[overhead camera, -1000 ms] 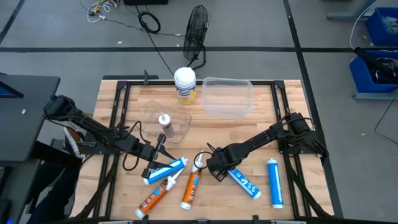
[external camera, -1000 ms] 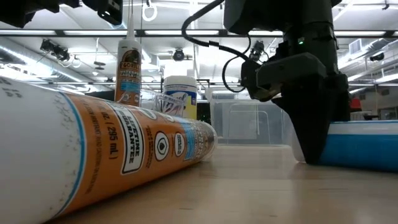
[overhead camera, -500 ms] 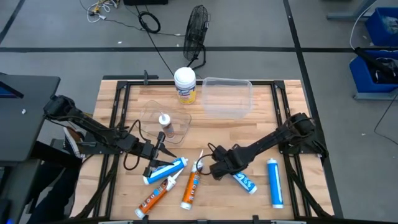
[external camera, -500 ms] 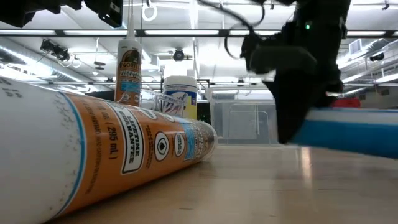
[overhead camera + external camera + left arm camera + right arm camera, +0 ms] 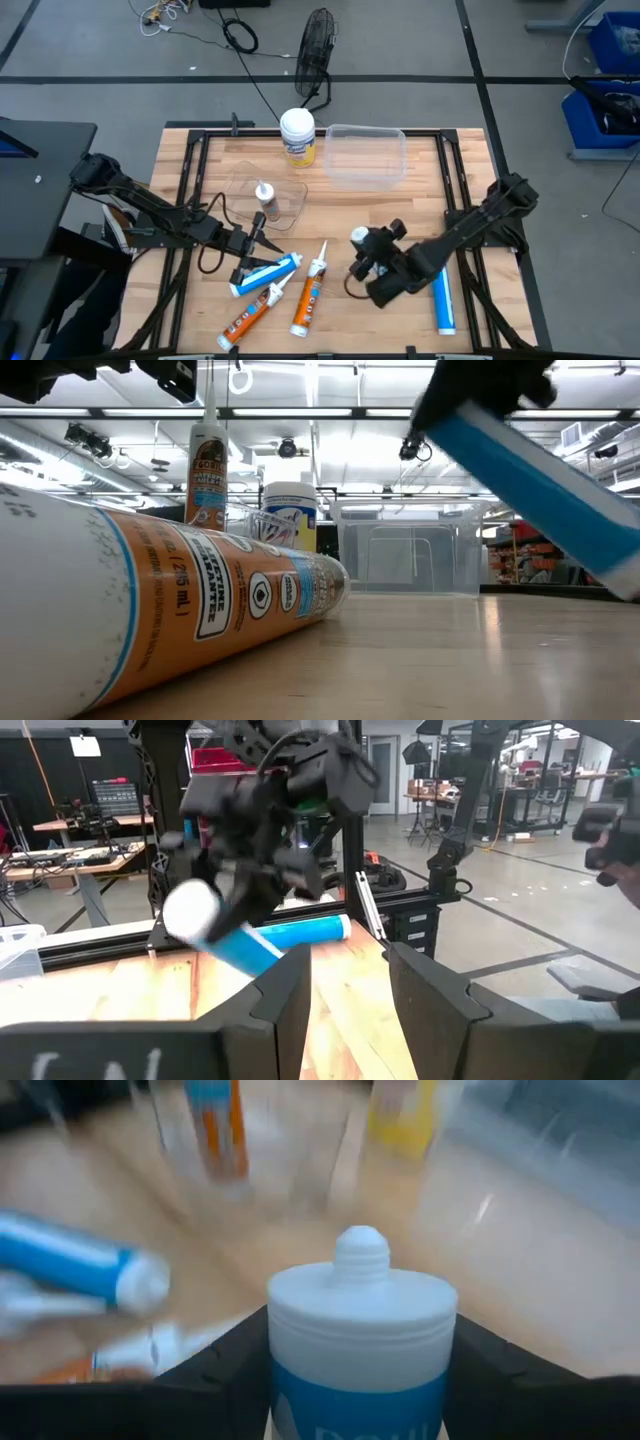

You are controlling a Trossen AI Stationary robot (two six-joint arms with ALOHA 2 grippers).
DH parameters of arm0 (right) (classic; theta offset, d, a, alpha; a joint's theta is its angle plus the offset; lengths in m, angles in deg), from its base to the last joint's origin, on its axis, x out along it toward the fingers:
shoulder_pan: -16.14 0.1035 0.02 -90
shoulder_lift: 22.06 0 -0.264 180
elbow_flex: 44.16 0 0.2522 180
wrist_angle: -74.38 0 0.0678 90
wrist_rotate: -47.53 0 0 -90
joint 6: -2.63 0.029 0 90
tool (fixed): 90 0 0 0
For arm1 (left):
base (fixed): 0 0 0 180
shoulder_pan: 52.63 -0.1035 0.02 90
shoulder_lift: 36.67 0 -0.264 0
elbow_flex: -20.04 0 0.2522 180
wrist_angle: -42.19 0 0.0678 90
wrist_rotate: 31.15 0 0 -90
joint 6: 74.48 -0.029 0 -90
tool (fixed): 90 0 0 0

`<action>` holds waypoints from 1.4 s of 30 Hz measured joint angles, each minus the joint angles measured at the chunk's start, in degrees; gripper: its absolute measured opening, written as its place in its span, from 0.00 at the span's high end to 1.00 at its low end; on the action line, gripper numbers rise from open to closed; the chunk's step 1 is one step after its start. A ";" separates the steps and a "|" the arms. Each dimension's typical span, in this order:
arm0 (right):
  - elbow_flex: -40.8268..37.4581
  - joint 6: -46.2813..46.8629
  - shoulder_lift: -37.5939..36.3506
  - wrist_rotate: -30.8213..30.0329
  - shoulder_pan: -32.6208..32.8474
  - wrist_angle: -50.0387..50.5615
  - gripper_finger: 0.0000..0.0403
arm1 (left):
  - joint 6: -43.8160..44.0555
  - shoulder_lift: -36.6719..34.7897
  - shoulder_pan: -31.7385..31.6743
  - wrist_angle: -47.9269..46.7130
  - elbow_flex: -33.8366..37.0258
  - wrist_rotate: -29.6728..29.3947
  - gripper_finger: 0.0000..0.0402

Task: Pick & place silicon tubes, Sealant and Lysol wipes
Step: Put the middle blue sealant into the top transparent bin

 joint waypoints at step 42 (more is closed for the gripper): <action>0.09 13.71 14.16 -32.88 4.62 -1.36 0.46 | 0.11 0.00 -0.01 -0.54 0.00 0.02 0.65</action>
